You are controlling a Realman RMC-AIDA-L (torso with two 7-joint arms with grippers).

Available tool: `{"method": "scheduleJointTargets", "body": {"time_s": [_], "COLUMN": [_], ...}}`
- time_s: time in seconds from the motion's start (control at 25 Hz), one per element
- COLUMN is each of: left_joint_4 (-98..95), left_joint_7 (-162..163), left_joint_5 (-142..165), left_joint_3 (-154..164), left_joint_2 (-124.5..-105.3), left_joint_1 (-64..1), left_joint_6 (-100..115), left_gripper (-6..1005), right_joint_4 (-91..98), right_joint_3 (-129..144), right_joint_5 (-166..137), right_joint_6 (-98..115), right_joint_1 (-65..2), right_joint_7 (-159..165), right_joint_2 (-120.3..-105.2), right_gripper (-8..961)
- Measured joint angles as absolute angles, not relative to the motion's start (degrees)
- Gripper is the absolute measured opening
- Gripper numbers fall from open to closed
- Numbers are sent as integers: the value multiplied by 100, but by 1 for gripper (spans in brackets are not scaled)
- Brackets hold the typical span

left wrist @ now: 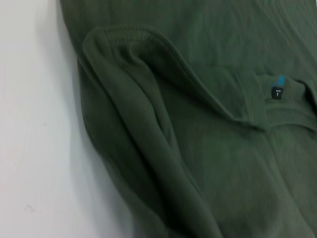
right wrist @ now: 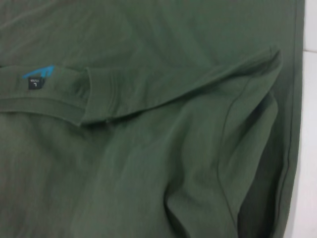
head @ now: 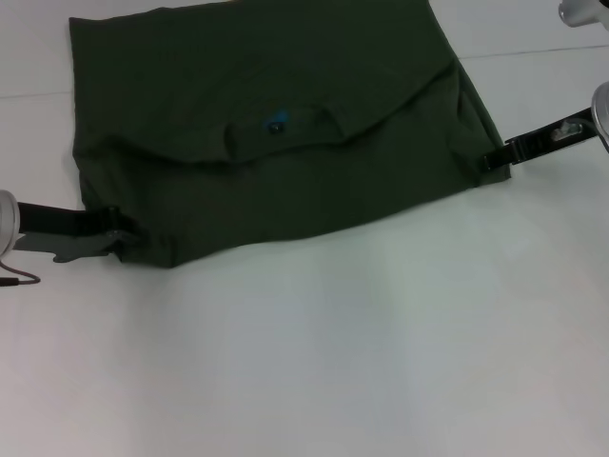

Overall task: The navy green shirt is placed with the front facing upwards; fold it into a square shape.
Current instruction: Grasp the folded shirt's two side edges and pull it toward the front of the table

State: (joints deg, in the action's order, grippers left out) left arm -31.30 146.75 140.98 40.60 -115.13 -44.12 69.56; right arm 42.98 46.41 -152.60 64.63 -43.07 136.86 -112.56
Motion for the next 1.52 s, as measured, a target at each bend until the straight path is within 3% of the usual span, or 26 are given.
{"method": "scheduleJointTargets", "body": {"time_s": [0.44,1.52], "left_joint_4": [-3141,-3216], "left_joint_7": [14680,14677], "left_joint_5": [14081,14053], "left_joint_3": [4054,4052], "left_joint_2": [-11504,-11521], "left_joint_1": [-4448,-4474], "left_joint_6": [6993,7092], "left_gripper": [36,28], "right_joint_4": [4122,3672], "right_joint_3": [4649,4752], "right_joint_5": [-15252,-15320], "right_joint_6": [5932,5512], "right_joint_1": [-4349,-4461], "right_joint_7": [13621,13614], "right_joint_2": [-11359,-11404], "right_gripper": [581,570]}}
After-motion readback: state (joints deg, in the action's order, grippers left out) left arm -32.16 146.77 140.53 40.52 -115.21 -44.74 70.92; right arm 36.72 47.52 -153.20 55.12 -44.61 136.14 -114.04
